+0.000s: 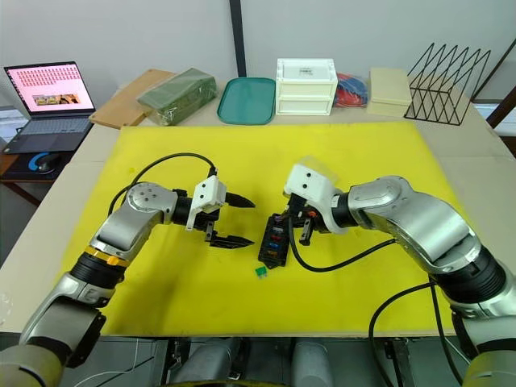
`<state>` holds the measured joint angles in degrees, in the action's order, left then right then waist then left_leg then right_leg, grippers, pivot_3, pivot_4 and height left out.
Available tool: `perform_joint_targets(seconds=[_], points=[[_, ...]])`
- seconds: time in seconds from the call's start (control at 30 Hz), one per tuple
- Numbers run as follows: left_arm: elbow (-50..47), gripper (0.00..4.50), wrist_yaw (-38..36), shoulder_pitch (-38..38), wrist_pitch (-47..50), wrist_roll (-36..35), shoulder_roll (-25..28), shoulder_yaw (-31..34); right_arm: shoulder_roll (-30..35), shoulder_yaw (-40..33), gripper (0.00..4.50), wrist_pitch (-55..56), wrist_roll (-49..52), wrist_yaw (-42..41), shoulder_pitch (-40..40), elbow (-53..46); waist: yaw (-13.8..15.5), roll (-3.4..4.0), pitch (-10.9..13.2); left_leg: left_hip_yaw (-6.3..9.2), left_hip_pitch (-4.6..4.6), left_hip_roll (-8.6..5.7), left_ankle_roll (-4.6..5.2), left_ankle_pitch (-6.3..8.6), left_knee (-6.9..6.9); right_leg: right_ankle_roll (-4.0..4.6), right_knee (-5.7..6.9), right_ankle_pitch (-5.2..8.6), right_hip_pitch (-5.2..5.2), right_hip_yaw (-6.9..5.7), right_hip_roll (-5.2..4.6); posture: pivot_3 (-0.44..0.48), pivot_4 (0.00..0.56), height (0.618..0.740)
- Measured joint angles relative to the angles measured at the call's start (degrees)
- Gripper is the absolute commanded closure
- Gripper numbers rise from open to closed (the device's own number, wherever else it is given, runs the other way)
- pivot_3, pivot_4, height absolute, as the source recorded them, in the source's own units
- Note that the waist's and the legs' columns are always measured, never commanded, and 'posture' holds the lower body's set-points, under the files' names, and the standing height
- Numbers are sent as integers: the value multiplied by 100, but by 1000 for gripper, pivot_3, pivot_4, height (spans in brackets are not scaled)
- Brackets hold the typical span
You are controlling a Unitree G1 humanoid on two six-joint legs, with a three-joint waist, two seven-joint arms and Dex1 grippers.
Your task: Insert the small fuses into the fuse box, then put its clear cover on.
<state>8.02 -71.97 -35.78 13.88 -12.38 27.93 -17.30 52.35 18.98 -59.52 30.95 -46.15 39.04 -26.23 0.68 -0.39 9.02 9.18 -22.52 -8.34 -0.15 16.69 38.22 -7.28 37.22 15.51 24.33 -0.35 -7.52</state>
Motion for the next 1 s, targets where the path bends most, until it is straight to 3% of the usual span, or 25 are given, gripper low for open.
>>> perform_joint_targets(seconds=[1.0], points=[[-221, 19, -126, 126, -76, 54, -53, -48, -281, 87, 4500, 319, -765, -363, -224, 101, -2, 0, 0, 1, 0, 0, 0, 0, 1, 0, 1, 0, 1, 0, 1, 0, 150, 740]])
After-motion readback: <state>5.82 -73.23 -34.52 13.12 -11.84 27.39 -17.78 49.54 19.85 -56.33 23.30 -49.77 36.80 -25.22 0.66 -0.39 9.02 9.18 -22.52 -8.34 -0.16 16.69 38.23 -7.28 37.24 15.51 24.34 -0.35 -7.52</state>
